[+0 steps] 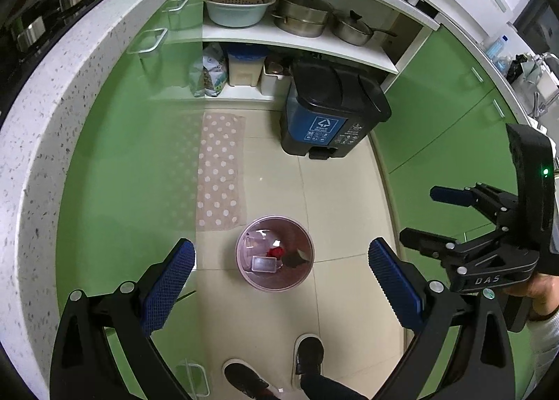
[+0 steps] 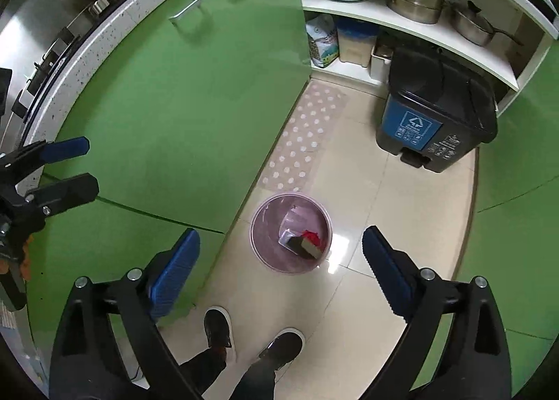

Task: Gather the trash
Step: 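Turn both tools back toward the mat of remaining trash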

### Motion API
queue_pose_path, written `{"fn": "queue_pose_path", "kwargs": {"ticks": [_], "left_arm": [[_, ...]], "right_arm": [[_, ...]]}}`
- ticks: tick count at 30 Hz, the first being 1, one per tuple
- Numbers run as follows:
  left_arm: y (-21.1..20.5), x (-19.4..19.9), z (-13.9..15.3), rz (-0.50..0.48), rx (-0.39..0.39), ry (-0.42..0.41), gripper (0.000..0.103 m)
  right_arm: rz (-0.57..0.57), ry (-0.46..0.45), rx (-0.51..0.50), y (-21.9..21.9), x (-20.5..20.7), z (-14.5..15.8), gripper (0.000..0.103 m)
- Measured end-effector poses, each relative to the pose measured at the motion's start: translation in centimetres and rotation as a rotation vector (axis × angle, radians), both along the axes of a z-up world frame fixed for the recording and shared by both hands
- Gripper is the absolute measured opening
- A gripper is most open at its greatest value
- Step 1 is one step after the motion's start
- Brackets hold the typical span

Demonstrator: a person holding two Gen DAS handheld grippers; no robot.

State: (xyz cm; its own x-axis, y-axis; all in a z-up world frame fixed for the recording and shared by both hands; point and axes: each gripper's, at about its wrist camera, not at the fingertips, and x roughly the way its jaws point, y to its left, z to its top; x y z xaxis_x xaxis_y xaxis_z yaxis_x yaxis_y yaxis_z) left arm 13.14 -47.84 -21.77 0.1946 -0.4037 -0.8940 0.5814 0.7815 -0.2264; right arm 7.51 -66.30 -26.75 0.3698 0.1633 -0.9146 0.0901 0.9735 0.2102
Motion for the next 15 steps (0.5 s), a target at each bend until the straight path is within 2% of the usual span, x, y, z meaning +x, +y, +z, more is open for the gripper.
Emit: {"fn": "queue_pose_path", "kwargs": {"ticks": [4, 7, 15], "left_arm": [[0.1, -1.2, 2.3, 0.0, -0.019, -0.007, 0.096], [1.1, -2.5, 5.1, 0.012, -0.039, -0.021, 0.096], [7.1, -6.3, 12.8, 0.127, -0.072, -0.078, 0.096]], "right_arm": [[-0.015, 0.001, -0.013, -0.3, -1.6, 2.6, 0.094], [-0.014, -0.007, -0.024, 0.1, -3.2, 5.9, 0.095], [0.087, -0.091, -0.034, 4.2, -6.2, 15.4, 0.098]]}}
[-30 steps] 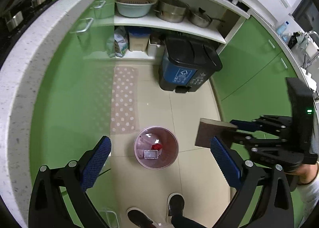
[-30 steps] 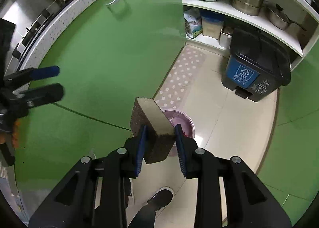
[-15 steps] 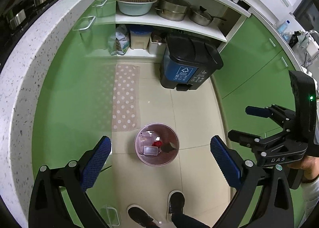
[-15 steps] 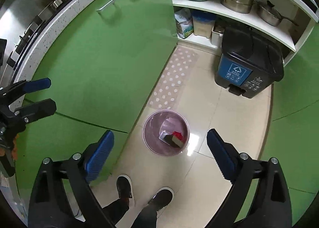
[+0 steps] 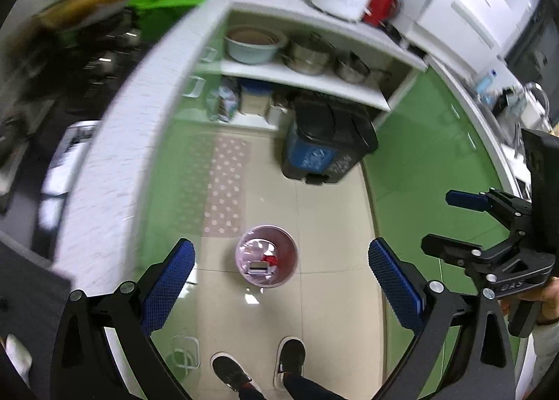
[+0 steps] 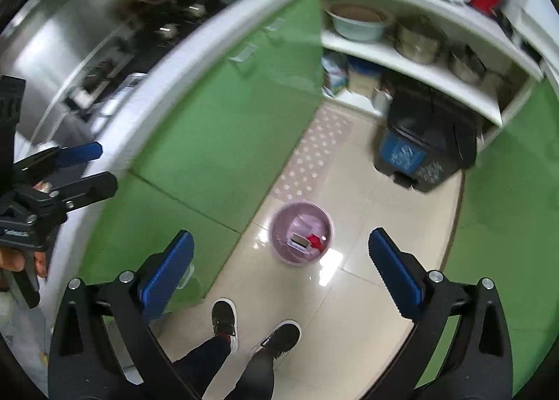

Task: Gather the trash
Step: 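Turn both tools back toward the mat of remaining trash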

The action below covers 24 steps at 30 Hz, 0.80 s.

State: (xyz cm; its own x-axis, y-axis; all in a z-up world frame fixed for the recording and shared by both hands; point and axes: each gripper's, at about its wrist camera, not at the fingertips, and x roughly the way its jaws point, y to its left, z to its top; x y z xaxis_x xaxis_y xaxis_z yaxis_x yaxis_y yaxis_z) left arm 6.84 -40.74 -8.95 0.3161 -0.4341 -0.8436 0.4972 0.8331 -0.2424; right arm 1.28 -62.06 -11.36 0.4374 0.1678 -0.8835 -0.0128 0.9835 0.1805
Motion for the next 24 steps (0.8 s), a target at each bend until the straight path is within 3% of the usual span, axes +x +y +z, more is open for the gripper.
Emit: {"fn": "queue_pose_path", "kwargs": {"ticks": [7, 12, 18, 24], "left_arm": [[10.1, -3.4, 5.6, 0.214, 0.032, -0.073, 0.096], [18.7, -5.1, 7.6, 0.381, 0.075, -0.101, 0.096], [28.3, -6.9, 8.1, 0.536, 0.107, -0.097, 0.096], [35.3, -7.6, 6.7, 0.61, 0.118, -0.068, 0.096]], "right_arm": [[0.179, -0.073, 0.039, 8.1, 0.7, 5.5, 0.1], [0.337, -0.103, 0.065, 16.0, 2.1, 7.8, 0.1], [0.482, -0.112, 0.079, 24.7, 3.4, 8.7, 0.1], [0.625, -0.101, 0.06, 33.4, 3.6, 8.1, 0.1]]}}
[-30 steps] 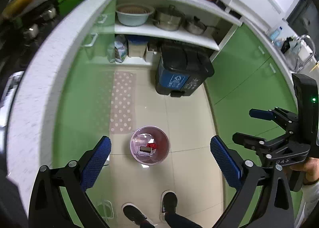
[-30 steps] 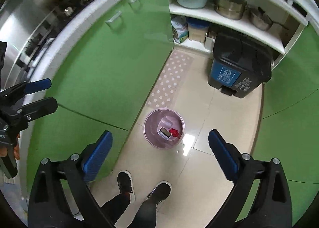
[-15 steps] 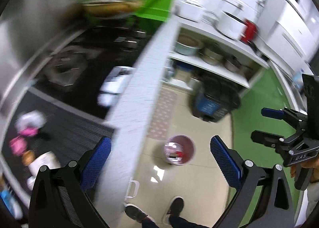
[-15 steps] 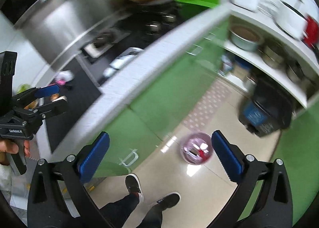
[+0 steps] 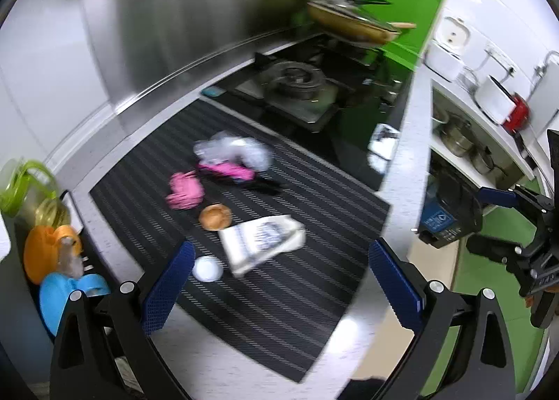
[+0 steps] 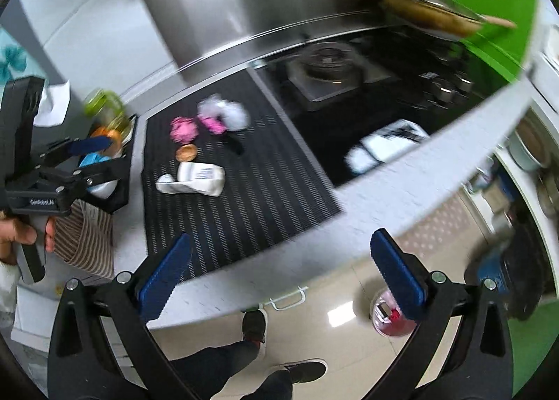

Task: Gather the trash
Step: 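Turn both tools back toward the mat of remaining trash, then grasp the blue-patterned paper bag with the right tool while the left tool grasps the bread roll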

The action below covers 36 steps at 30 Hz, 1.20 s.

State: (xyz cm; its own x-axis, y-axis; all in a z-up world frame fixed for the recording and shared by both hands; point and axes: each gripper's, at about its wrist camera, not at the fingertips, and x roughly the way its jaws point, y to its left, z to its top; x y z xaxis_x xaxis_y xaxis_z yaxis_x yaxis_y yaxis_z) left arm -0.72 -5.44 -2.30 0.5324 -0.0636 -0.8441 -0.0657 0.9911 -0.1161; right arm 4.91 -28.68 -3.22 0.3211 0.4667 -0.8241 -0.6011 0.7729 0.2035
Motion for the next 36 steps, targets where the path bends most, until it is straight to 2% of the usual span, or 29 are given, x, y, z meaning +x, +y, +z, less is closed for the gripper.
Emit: {"fn": "queue_pose_path", "kwargs": {"ticks": [10, 16, 20, 22, 23, 26, 28, 31, 35, 36], "left_arm": [[6.2, 0.0, -1.8, 0.118, -0.047, 0.028, 0.096], [8.1, -0.1, -2.4, 0.222, -0.056, 0.037, 0.096], [8.8, -0.1, -3.0, 0.284, -0.071, 0.048, 0.096], [8.9, -0.1, -3.5, 0.305, -0.076, 0.056, 0.096], [9.0, -0.2, -3.6, 0.314, -0.077, 0.059, 0.096], [9.3, -0.3, -4.1, 0.335, -0.086, 0.068, 0.096], [9.4, -0.2, -4.3, 0.343, -0.088, 0.07, 0.096], [9.4, -0.2, -4.4, 0.347, -0.092, 0.072, 0.096], [9.4, 0.0, -4.5, 0.341, -0.096, 0.071, 0.096], [9.4, 0.1, -4.4, 0.339, -0.097, 0.07, 0.096]], "right_arm": [[0.281, 0.035, -0.093, 11.5, 0.6, -4.1, 0.1], [0.477, 0.034, -0.163, 16.1, 1.4, -7.4, 0.1], [0.581, 0.015, -0.184, 17.6, 1.6, -8.8, 0.098], [0.617, 0.009, -0.189, 18.3, 1.9, -9.2, 0.082], [0.633, 0.011, -0.2, 18.7, 2.1, -9.6, 0.079], [0.665, 0.031, -0.2, 19.4, 2.5, -10.2, 0.061], [0.683, 0.032, -0.208, 19.7, 2.4, -10.5, 0.042], [0.697, 0.04, -0.197, 20.0, 2.4, -10.5, 0.029], [0.703, 0.054, -0.169, 19.8, 2.5, -10.0, 0.027], [0.7, 0.054, -0.163, 19.6, 2.5, -9.9, 0.016]]}}
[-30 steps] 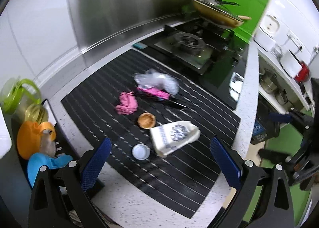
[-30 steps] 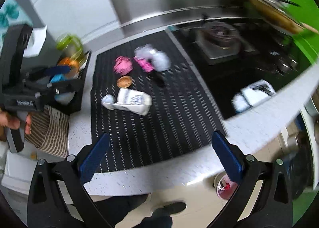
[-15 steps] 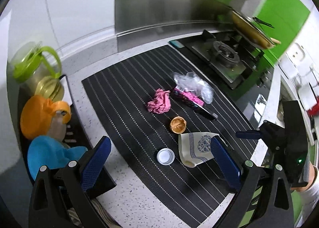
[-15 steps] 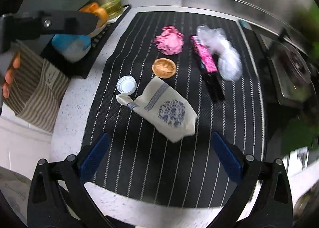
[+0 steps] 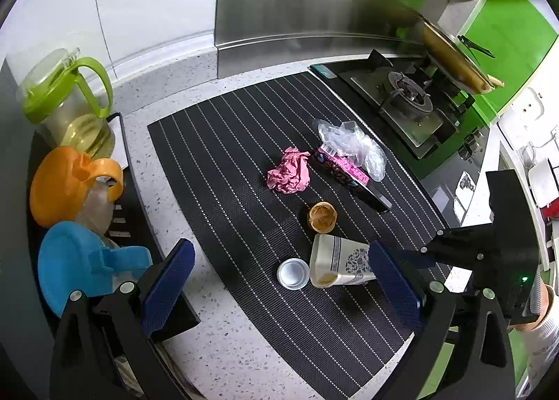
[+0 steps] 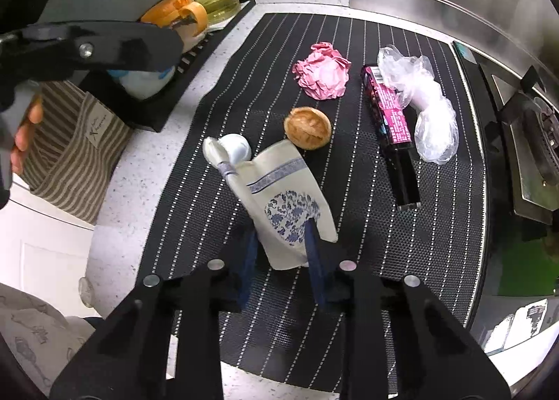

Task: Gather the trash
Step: 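Grasp the blue-patterned paper bag with the right tool while the left tool grasps the bread roll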

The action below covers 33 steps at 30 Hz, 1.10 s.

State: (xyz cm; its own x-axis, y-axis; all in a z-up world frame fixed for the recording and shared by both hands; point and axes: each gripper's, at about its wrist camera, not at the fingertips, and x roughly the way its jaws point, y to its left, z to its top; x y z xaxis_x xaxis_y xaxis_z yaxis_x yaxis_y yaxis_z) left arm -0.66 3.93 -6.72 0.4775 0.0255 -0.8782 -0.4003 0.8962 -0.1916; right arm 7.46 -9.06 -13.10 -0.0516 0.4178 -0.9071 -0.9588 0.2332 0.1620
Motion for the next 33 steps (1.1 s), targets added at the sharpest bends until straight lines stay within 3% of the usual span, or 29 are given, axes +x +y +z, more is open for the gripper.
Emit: {"fn": "queue_pose_path", "kwargs": {"ticks": [1, 12, 26, 28, 30, 33], "left_arm": [[0.0, 0.1, 0.1, -0.002, 0.0, -0.001, 0.096], [-1.4, 2.4, -0.3, -0.066, 0.028, 0.009, 0.096], [-4.3, 6.4, -5.7, -0.164, 0.034, 0.109, 0.095], [-4.4, 6.6, -6.4, -0.169, 0.027, 0.121, 0.087], [-4.5, 6.8, -7.1, -0.172, 0.018, 0.142, 0.073], [-4.7, 6.8, -7.7, -0.174, 0.013, 0.156, 0.068]], "right_arm": [[-0.003, 0.002, 0.003, -0.1, 0.0, 0.2, 0.009], [-0.161, -0.012, 0.066, -3.4, 2.0, 3.6, 0.009], [-0.295, -0.015, 0.07, -7.3, 5.3, 3.7, 0.009], [-0.302, -0.011, 0.072, -7.5, 5.6, 3.5, 0.009], [-0.312, -0.004, 0.076, -7.8, 5.8, 3.5, 0.009], [-0.323, 0.002, 0.081, -8.1, 6.1, 3.3, 0.009]]}}
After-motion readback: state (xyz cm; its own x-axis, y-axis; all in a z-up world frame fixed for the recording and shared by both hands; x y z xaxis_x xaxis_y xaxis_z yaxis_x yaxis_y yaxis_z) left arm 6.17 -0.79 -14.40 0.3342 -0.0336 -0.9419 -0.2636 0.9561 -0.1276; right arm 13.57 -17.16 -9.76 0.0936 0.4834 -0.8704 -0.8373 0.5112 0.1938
